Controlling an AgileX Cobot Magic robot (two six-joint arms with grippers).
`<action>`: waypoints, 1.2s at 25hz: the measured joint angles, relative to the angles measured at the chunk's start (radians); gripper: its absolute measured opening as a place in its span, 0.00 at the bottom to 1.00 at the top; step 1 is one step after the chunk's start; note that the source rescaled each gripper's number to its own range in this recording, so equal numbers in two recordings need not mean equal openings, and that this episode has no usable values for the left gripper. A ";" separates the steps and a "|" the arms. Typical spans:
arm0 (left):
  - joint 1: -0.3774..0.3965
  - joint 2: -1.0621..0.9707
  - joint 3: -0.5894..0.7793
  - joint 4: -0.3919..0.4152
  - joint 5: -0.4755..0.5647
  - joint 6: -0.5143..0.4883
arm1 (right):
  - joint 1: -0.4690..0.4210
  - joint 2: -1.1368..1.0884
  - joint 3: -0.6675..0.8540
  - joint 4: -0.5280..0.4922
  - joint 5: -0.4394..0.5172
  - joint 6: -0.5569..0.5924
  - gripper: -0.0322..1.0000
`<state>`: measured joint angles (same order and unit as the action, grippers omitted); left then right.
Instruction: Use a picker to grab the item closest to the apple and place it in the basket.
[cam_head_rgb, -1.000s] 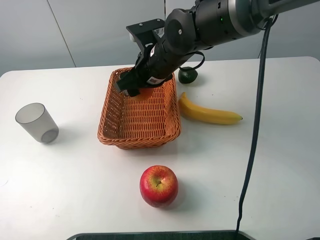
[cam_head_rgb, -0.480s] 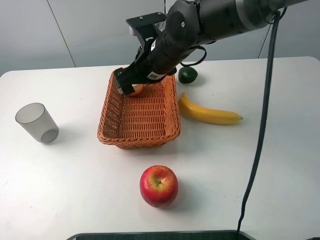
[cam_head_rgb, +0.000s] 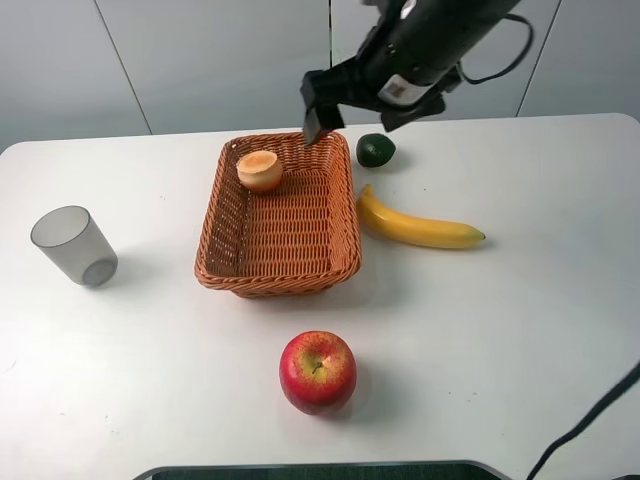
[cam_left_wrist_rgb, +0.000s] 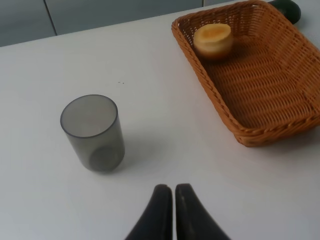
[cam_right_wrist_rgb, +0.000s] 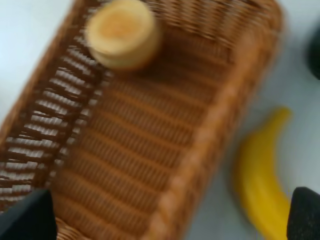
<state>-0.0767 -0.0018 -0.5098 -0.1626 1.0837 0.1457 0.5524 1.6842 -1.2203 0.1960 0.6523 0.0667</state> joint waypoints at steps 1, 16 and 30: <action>0.000 0.000 0.000 0.000 0.000 0.000 | -0.031 -0.032 0.029 0.000 0.011 0.014 1.00; 0.000 0.000 0.000 0.000 0.000 0.000 | -0.454 -0.609 0.400 -0.130 0.199 0.045 1.00; 0.000 0.000 0.000 0.000 0.000 0.000 | -0.461 -1.228 0.582 -0.196 0.243 0.030 1.00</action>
<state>-0.0767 -0.0018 -0.5098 -0.1626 1.0837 0.1457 0.0916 0.4564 -0.6379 0.0000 0.8949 0.0969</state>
